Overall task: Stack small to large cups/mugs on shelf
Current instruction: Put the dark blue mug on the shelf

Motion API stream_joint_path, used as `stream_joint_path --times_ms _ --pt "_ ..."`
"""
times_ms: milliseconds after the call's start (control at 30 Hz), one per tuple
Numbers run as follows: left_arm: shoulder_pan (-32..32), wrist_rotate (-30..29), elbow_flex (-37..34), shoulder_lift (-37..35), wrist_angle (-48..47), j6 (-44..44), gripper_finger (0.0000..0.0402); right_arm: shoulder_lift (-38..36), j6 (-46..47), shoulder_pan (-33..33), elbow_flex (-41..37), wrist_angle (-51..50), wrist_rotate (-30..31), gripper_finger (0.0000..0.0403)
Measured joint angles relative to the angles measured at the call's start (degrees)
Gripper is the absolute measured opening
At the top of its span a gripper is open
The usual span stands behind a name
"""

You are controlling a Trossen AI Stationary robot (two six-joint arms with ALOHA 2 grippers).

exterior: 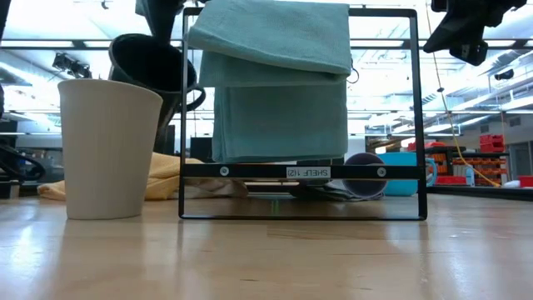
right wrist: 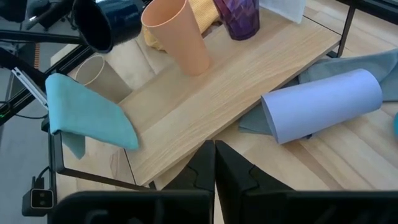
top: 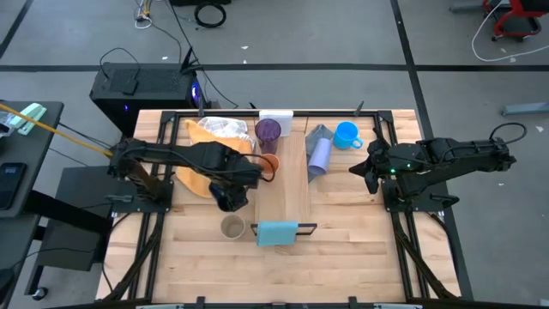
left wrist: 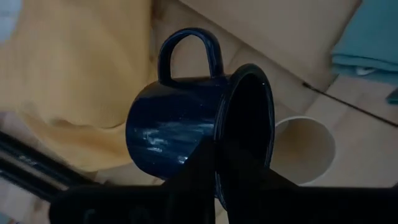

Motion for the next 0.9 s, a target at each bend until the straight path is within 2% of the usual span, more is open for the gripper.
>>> stream_joint_path --times_ms 333,467,600,767,900 --pt "-0.83 -0.57 -0.02 -7.09 0.33 -6.12 0.0014 0.0 -0.06 -0.02 0.0 -0.17 -0.18 0.0012" --pt "-2.01 -1.52 1.42 -10.26 3.31 -8.88 0.0014 0.0 -0.54 0.0 0.0 -0.19 -0.18 0.001" --pt "-3.18 -4.75 6.63 -11.64 10.58 -9.89 0.0014 0.01 -0.66 0.0 0.0 -0.17 -0.18 0.0011" --pt "-3.34 -6.9 13.07 -11.75 22.99 -5.83 0.0014 0.0 -0.7 -0.02 0.0 -0.17 -0.17 0.0012" --pt "-3.3 -0.85 13.5 -11.65 32.04 -1.75 0.0014 0.0 -3.31 -0.02 0.0 0.03 -0.16 0.001"
